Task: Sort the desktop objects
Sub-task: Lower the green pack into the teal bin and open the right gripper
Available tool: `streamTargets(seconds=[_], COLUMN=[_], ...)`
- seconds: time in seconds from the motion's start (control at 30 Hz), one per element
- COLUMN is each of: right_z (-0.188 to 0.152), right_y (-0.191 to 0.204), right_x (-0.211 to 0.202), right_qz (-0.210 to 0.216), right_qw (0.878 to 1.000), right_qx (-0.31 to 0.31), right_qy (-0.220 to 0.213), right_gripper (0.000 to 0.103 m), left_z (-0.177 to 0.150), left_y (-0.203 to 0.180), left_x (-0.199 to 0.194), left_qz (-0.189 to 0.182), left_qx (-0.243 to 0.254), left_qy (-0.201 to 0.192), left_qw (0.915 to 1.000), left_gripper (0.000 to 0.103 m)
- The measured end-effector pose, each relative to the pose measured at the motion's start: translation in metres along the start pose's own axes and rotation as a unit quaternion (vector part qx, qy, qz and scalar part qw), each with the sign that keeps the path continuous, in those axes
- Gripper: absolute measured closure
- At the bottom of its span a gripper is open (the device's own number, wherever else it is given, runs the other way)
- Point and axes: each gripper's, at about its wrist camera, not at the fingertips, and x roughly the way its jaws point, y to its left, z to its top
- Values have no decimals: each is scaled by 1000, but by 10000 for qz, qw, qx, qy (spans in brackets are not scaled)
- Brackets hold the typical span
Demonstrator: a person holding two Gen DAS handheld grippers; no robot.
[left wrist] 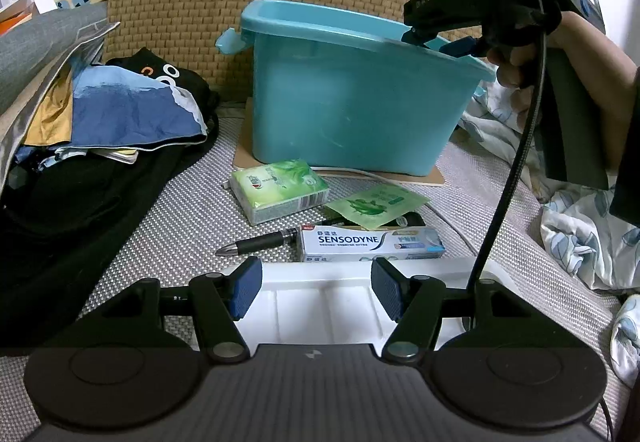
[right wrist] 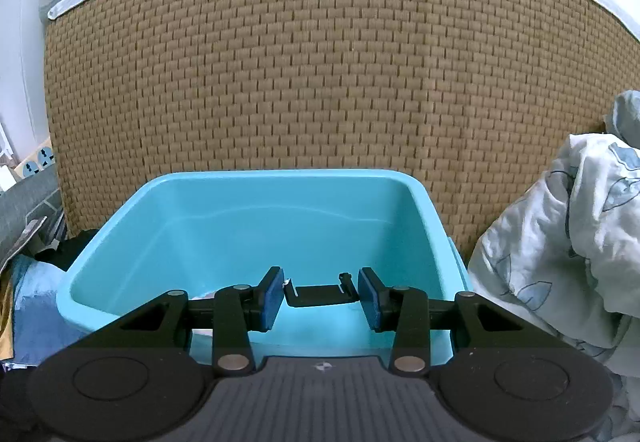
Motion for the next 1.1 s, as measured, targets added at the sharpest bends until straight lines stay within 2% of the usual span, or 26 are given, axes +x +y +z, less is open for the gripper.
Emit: streamTargets(seconds=[0.77, 0.8, 1.1], right_z=[0, 0, -2], right_y=[-3, -3, -4], right_x=[-5, -6, -22], right_qz=[-130, -128, -11], right_qw=[9999, 9999, 9998], right_qx=[-72, -71, -117], right_qy=[-46, -47, -139], right_gripper=[56, 53, 53], left_z=[0, 1, 0], left_y=[4, 4, 4], left_x=[-2, -2, -4], left_qz=[-20, -19, -16], left_qx=[-77, -81, -73], left_qy=[-25, -27, -38], left_qw=[10000, 10000, 10000], left_gripper=[39, 39, 39])
